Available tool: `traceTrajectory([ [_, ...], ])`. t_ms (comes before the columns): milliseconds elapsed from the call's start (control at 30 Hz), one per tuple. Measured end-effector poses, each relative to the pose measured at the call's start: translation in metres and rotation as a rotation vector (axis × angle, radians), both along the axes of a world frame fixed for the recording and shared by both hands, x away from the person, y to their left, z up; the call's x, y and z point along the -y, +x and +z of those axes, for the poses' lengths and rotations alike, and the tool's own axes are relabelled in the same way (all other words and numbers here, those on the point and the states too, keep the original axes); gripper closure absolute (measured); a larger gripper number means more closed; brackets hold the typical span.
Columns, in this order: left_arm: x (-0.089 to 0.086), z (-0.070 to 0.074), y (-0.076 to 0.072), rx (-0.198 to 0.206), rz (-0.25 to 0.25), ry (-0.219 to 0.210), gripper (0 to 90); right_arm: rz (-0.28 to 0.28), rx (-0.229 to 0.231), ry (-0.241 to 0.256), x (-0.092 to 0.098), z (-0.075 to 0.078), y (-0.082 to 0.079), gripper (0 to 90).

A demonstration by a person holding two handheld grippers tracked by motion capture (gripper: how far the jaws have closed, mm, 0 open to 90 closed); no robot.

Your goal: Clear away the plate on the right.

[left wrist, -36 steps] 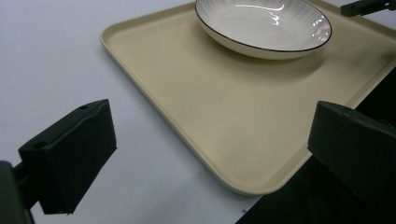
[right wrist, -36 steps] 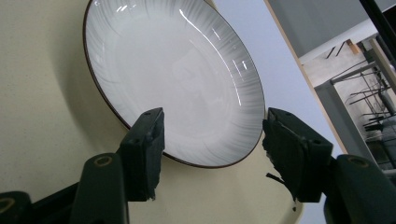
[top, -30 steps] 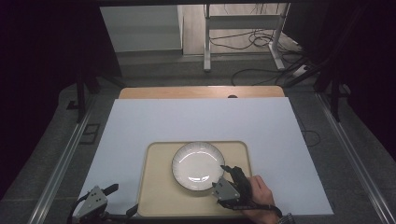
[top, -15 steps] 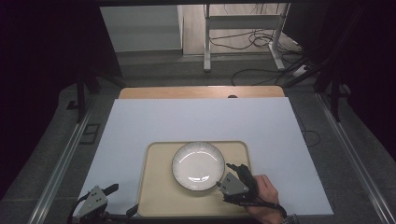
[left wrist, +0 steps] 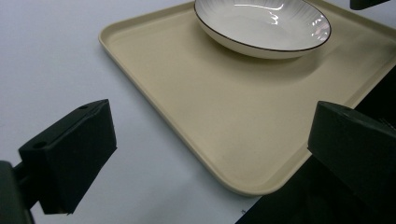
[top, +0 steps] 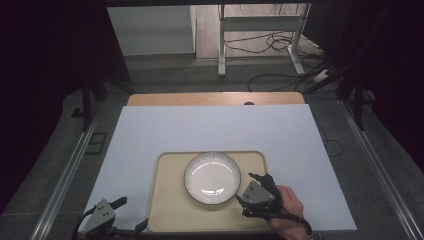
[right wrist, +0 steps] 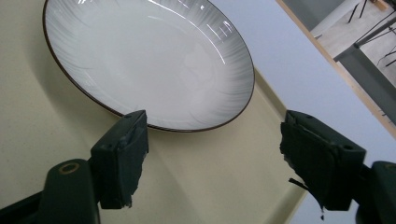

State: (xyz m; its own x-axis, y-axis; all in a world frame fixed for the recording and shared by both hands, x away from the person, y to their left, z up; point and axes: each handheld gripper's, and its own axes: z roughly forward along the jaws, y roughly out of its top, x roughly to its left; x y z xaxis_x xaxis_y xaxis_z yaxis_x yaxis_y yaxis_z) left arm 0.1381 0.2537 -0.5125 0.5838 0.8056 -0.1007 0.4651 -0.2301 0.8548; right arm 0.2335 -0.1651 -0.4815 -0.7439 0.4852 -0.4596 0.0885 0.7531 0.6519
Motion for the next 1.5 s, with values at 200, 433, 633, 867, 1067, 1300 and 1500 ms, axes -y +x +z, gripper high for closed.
traceTrajectory([
  [200,0.0,0.0,0.0,0.0,-0.001,-0.001,0.8,-0.018,-0.02,0.04,0.007,0.002,0.002,19.5],
  [433,0.0,0.0,0.0,-0.002,-0.002,0.0,0.8,-0.034,-0.047,0.075,0.014,0.003,0.003,15.6],
  [633,0.0,0.0,0.0,-0.003,-0.005,0.001,0.8,-0.046,-0.073,0.099,0.02,0.004,0.004,12.5],
  [867,0.0,0.0,0.001,-0.005,-0.008,0.003,0.8,-0.057,-0.104,0.127,0.027,0.004,0.005,10.5],
  [1067,0.001,0.0,0.001,-0.006,-0.009,0.003,0.8,-0.067,-0.127,0.152,0.034,0.004,0.006,8.6],
  [1300,0.001,0.0,0.001,-0.008,-0.01,0.004,0.8,-0.085,-0.151,0.19,0.041,0.004,0.007,6.7],
  [1500,0.001,0.0,0.001,-0.008,-0.011,0.005,0.8,-0.106,-0.157,0.204,0.047,0.003,0.007,5.9],
])
